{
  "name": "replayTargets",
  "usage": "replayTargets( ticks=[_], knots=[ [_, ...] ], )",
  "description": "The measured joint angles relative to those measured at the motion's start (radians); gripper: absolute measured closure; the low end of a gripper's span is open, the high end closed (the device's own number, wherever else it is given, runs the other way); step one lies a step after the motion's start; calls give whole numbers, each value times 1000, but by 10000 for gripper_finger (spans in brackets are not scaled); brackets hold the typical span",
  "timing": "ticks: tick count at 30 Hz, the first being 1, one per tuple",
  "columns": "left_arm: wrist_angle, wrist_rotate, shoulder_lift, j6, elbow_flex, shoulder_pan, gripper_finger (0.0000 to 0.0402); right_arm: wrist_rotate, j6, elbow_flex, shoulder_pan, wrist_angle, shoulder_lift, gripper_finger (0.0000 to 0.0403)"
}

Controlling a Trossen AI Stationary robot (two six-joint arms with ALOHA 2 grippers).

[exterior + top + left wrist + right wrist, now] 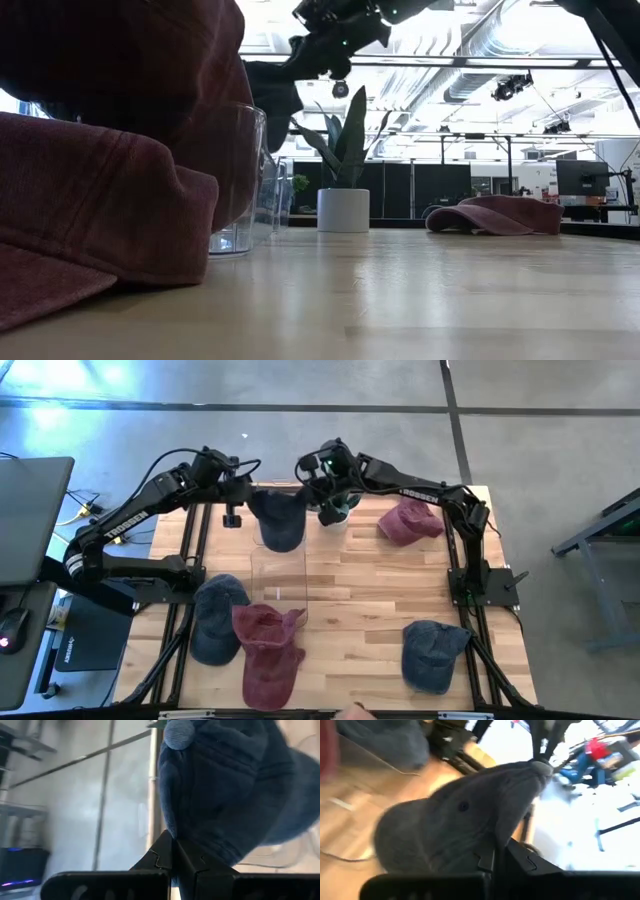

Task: Pick & Place hat
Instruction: Put the top blue cap into the top transparent bin

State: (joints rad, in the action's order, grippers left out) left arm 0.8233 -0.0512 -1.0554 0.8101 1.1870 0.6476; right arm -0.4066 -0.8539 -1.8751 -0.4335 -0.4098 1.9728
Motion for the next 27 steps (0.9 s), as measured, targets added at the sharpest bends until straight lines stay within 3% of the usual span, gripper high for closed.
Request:
replayTargets(
  ticks=[9,15,21,27],
  knots=[
    [-179,-121,-13,102,0,0,401,-4,-11,-3,-69,251,64,394],
    [-147,-96,-22,-4,-81,-42,401,-74,-54,26,-67,100,83,396],
    [-182,-154,-22,-76,-202,-181,401,-72,-109,82,-30,68,85,398],
    [-171,-175,-21,-130,-212,-323,401,-68,-108,85,11,1,74,398]
  ],
)
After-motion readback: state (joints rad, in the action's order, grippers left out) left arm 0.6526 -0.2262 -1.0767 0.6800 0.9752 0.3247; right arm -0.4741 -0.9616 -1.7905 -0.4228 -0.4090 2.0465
